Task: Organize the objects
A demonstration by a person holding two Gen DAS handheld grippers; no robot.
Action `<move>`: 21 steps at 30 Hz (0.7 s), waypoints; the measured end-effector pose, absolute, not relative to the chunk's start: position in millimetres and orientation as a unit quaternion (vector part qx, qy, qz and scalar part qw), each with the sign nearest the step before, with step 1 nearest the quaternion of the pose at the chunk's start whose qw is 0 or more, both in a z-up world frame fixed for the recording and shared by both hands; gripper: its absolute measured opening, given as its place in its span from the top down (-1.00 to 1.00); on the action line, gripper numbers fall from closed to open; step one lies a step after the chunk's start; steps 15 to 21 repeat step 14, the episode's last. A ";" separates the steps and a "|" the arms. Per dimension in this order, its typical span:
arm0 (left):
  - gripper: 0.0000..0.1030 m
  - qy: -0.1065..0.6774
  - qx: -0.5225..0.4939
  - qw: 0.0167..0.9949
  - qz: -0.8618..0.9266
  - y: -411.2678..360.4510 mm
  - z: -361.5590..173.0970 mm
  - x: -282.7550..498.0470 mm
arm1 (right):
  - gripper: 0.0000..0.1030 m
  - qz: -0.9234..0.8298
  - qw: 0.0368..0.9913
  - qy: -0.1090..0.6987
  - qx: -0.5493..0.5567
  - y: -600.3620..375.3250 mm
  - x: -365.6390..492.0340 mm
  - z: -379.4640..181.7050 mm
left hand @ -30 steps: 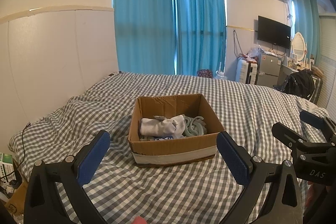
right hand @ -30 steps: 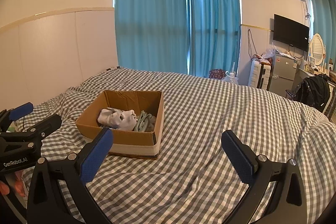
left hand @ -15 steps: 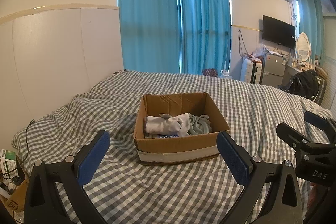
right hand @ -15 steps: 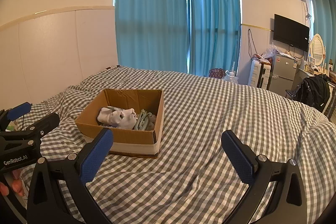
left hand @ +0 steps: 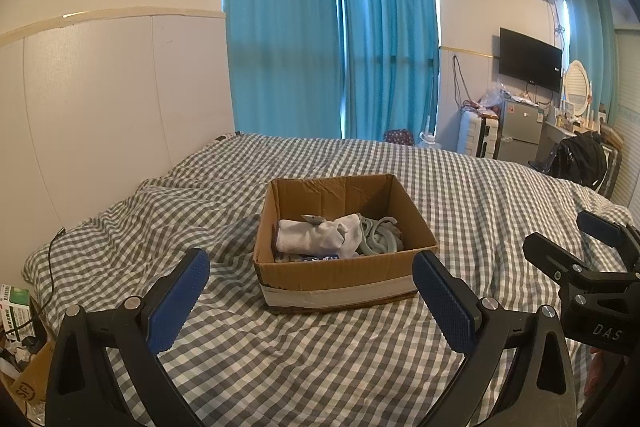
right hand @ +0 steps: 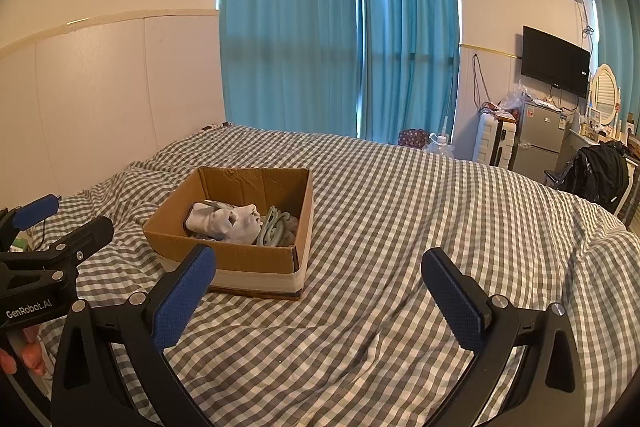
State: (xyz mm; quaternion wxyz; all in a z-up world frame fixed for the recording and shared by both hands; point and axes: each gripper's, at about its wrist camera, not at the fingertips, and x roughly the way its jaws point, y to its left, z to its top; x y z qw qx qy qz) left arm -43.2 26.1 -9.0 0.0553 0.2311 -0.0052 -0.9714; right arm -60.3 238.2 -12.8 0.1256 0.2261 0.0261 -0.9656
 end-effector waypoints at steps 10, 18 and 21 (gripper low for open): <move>-1.00 -0.005 0.232 0.054 -0.971 26.0 -8.5 -42.5 | -1.00 -0.965 0.126 0.027 0.228 236.6 -61.3 -14.1; -1.00 -0.005 0.232 0.051 -0.971 26.2 -8.2 -43.3 | -1.00 -0.965 0.124 0.028 0.230 235.3 -62.1 -16.0; -1.00 -0.005 0.232 0.051 -0.971 26.2 -8.2 -43.3 | -1.00 -0.965 0.124 0.028 0.230 235.3 -62.1 -16.0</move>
